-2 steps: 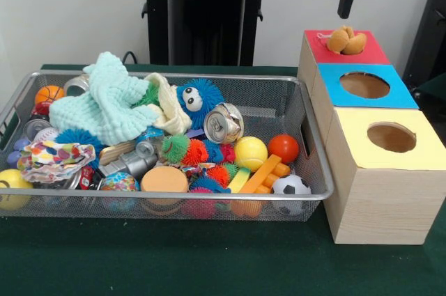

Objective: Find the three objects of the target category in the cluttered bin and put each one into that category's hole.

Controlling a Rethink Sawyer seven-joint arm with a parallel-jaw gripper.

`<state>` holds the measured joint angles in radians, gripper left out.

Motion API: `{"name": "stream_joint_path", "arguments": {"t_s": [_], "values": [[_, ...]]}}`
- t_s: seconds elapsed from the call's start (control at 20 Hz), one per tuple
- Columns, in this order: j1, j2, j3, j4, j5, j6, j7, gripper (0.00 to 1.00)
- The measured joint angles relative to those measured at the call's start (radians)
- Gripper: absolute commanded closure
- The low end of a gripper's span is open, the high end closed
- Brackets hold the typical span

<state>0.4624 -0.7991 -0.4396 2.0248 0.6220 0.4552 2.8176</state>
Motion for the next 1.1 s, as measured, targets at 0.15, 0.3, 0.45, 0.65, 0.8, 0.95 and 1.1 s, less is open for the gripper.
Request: {"name": "stream_joint_path", "arguments": {"t_s": [0.15,0.3,0.45,0.65,0.8,0.95,1.1], "values": [[-0.006,0.0,0.023,0.008,0.007,0.0,0.0,1.0],[-0.01,0.0,0.041,0.02,0.015,0.0,0.0,1.0],[-0.01,0.0,0.054,0.032,0.019,-0.001,0.0,1.0],[-0.01,0.002,0.07,0.048,0.019,-0.007,0.0,1.0],[-0.01,0.009,0.075,0.058,0.018,-0.014,0.0,1.0],[-0.014,0.021,0.082,0.067,0.018,-0.04,0.0,1.0],[-0.02,0.035,0.089,0.071,0.018,-0.077,0.0,1.0]]}}
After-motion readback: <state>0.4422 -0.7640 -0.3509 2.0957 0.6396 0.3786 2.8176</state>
